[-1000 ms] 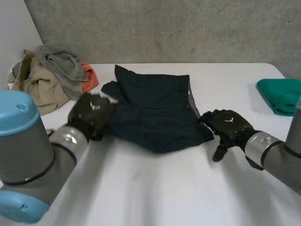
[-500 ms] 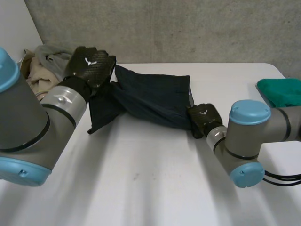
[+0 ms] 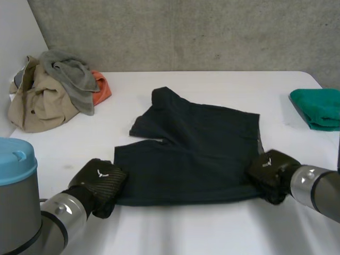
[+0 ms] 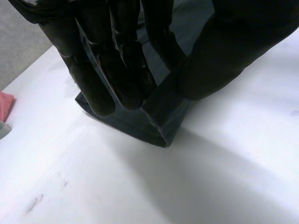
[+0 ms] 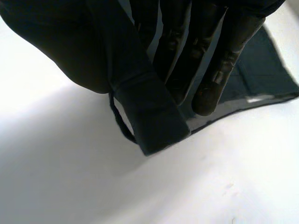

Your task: Fold the laundry.

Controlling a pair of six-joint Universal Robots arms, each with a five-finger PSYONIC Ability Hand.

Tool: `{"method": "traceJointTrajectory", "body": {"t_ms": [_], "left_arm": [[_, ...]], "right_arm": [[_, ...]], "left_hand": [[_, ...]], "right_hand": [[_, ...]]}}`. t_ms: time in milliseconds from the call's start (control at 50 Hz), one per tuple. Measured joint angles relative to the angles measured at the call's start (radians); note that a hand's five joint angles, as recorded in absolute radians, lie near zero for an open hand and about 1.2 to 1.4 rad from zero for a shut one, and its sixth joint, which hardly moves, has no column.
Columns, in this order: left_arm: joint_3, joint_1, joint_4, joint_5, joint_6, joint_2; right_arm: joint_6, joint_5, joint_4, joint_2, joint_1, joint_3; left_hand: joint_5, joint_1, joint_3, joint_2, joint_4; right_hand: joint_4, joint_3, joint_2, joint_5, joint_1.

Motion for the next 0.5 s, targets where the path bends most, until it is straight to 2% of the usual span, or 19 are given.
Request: {"method": "traceJointTrajectory", "body": {"t_ms": [40,60,80,140,180,320,460,500], "left_arm": [[0.001,-0.001,0.003,0.003,0.000,0.005],[0.006,-0.001,0.010,0.006,0.000,0.007],[0.012,0.000,0.019,0.008,0.000,0.008],[0.036,0.004,0.061,0.012,-0.001,0.007],[0.064,0.015,0.119,0.015,0.001,0.003],[0.157,0.065,0.298,0.026,0.012,-0.064],[0.306,0.095,0.366,0.086,0.017,-0.246],[0.407,0.114,0.365,0.143,0.017,-0.370]], "right_arm": [[-0.010,-0.003,0.010,-0.003,-0.004,0.006],[-0.013,-0.005,0.007,-0.005,-0.007,0.010],[-0.012,-0.007,0.002,-0.005,-0.007,0.011],[-0.001,-0.011,-0.035,-0.003,-0.009,0.016],[0.012,-0.013,-0.069,0.000,-0.009,0.020],[0.042,-0.015,-0.130,0.005,-0.005,0.039],[0.048,-0.017,-0.152,0.005,-0.004,0.055],[0.050,-0.018,-0.163,0.005,-0.004,0.064]], "left_hand": [[0.000,0.000,0.000,0.000,0.000],[-0.152,-0.145,-0.180,-0.183,-0.166],[-0.152,-0.145,-0.180,-0.183,-0.166],[-0.561,-0.559,-0.568,-0.577,-0.582],[-0.674,-0.628,-0.677,-0.683,-0.692],[-0.694,-0.628,-0.693,-0.701,-0.711],[-0.685,-0.624,-0.691,-0.700,-0.709],[-0.653,-0.611,-0.670,-0.675,-0.679]], "right_hand": [[0.000,0.000,0.000,0.000,0.000],[0.000,0.000,0.000,0.000,0.000],[0.000,0.000,0.000,0.000,0.000],[0.000,0.000,0.000,0.002,0.020],[0.000,0.000,0.000,0.002,0.029],[0.000,0.000,0.000,0.002,0.038],[0.000,0.000,0.000,0.004,0.038],[0.000,0.000,0.000,0.004,0.038]]}}
